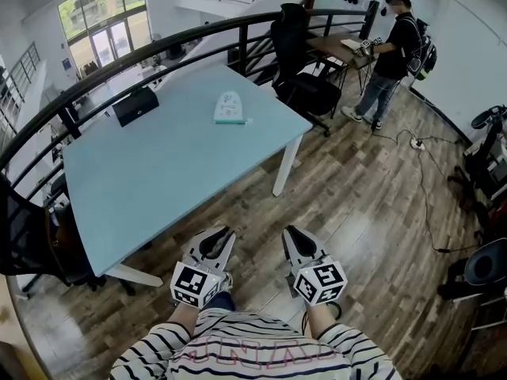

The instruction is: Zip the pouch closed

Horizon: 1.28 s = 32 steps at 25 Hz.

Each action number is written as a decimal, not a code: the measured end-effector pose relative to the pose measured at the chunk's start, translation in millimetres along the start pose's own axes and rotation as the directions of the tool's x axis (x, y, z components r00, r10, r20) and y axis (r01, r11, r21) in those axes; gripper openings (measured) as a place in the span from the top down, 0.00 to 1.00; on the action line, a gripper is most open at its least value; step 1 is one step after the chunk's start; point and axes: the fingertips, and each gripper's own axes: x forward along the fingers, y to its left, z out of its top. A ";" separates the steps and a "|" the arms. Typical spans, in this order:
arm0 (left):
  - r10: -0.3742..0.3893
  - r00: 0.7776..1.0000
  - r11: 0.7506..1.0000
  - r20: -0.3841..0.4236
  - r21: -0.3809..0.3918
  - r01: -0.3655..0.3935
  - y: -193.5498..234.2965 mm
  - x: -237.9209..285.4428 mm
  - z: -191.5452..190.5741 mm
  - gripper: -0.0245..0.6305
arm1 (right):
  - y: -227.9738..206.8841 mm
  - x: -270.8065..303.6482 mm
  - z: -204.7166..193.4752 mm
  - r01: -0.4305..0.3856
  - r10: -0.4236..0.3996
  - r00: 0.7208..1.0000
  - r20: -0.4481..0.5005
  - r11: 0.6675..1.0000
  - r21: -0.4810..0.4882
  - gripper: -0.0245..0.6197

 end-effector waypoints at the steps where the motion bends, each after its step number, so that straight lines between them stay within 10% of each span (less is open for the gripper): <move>1: -0.005 1.000 1.000 -0.006 -0.002 0.005 5.4 4.4 -1.1 0.92 | -2.2 7.4 0.0 -0.004 0.004 1.000 -0.005 1.000 0.006 0.91; 5: -0.026 0.999 0.999 -0.038 -0.024 0.025 32.1 23.0 -5.5 0.71 | -7.8 40.1 2.2 -0.020 0.020 1.000 -0.021 0.999 0.037 0.74; 32: -0.088 0.983 0.996 -0.160 -0.039 0.083 236.9 163.6 -16.8 0.71 | -95.4 263.7 32.5 0.082 -0.077 0.996 -0.050 0.990 0.113 0.74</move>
